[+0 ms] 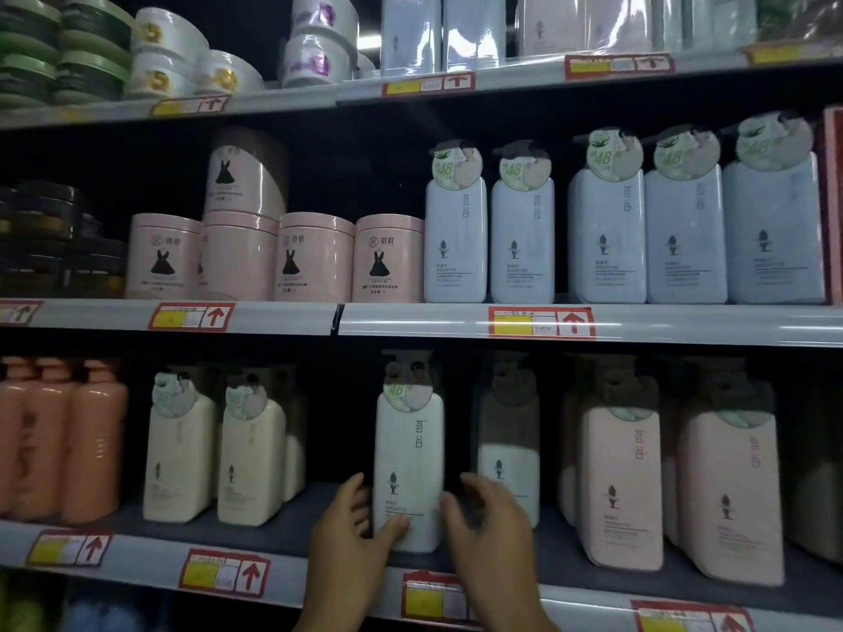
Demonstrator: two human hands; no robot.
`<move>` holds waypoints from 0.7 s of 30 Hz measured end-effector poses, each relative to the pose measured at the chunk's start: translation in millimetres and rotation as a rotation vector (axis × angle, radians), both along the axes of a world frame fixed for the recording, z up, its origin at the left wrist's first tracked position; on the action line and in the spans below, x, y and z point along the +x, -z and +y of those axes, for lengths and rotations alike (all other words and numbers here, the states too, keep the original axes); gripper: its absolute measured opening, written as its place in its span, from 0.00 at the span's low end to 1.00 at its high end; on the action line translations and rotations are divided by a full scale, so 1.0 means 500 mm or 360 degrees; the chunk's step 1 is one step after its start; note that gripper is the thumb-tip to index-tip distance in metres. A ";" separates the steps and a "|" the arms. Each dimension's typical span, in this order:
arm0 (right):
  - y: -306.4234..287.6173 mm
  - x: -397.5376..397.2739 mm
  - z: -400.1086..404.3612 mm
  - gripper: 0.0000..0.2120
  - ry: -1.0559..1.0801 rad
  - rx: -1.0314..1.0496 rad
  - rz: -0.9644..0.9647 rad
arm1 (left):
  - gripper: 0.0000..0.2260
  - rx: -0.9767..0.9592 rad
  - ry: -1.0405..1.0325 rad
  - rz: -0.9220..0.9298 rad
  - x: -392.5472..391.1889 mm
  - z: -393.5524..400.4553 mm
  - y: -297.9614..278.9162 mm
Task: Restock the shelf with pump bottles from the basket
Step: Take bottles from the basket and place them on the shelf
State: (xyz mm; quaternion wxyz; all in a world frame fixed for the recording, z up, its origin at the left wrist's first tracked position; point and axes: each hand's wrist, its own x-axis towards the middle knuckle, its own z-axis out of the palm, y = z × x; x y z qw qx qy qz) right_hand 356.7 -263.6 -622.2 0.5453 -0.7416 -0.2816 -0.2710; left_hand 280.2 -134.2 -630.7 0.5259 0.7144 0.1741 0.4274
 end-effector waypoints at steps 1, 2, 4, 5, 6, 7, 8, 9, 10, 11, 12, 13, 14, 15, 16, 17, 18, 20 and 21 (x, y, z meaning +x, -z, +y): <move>-0.008 0.009 -0.014 0.16 0.0082 0.0052 -0.0067 | 0.38 0.0037 -0.0009 -0.0007 -0.003 0.000 0.001; -0.017 0.020 -0.028 0.18 0.0156 0.0071 -0.0070 | 0.39 0.0077 -0.0017 -0.0021 -0.006 0.000 0.001; -0.035 0.048 -0.052 0.26 0.0268 0.0032 0.0015 | 0.39 0.0123 -0.0008 -0.0061 -0.006 0.002 -0.004; -0.042 0.059 -0.058 0.29 0.0307 0.0001 0.0044 | 0.39 0.0123 0.0007 -0.0075 -0.003 0.005 -0.006; -0.046 0.070 -0.060 0.33 0.0330 -0.0031 0.0053 | 0.39 0.0113 0.0023 -0.0083 0.001 0.007 -0.008; -0.049 0.082 -0.058 0.36 0.0336 -0.0064 0.0069 | 0.39 0.0102 0.0043 -0.0088 0.005 0.010 -0.009; -0.053 0.090 -0.056 0.38 0.0319 -0.0076 0.0117 | 0.38 0.0091 0.0060 -0.0089 0.008 0.013 -0.009; -0.057 0.099 -0.054 0.39 0.0289 -0.0066 0.0209 | 0.37 0.0084 0.0076 -0.0093 0.012 0.016 -0.009; -0.059 0.115 -0.053 0.39 0.0237 -0.0024 0.0333 | 0.37 0.0078 0.0089 -0.0090 0.014 0.019 -0.008; -0.062 0.131 -0.054 0.36 0.0163 0.0033 0.0487 | 0.35 0.0075 0.0101 -0.0088 0.016 0.023 -0.007; -0.061 0.149 -0.056 0.31 0.0080 0.0103 0.0624 | 0.34 0.0077 0.0108 -0.0087 0.016 0.025 -0.007; -0.059 0.161 -0.059 0.25 0.0005 0.0153 0.0709 | 0.32 0.0083 0.0113 -0.0090 0.017 0.029 -0.006; -0.052 0.170 -0.059 0.21 -0.0051 0.0189 0.0759 | 0.31 0.0088 0.0110 -0.0091 0.017 0.034 -0.005; -0.046 0.175 -0.060 0.19 -0.0080 0.0204 0.0788 | 0.30 0.0091 0.0103 -0.0092 0.017 0.038 -0.003; -0.040 0.180 -0.059 0.18 -0.0094 0.0204 0.0791 | 0.29 0.0094 0.0097 -0.0092 0.018 0.041 -0.002; -0.036 0.182 -0.059 0.17 -0.0121 0.0205 0.0795 | 0.28 0.0103 0.0096 -0.0090 0.018 0.043 -0.002; -0.035 0.182 -0.058 0.17 -0.0168 0.0222 0.0819 | 0.27 0.0117 0.0096 -0.0081 0.019 0.045 -0.001; -0.034 0.186 -0.058 0.24 -0.0292 0.0299 0.0929 | 0.25 0.0136 0.0096 -0.0073 0.021 0.047 0.000; -0.035 0.183 -0.061 0.26 -0.0330 0.0325 0.0959 | 0.24 0.0127 0.0101 -0.0071 0.021 0.049 0.002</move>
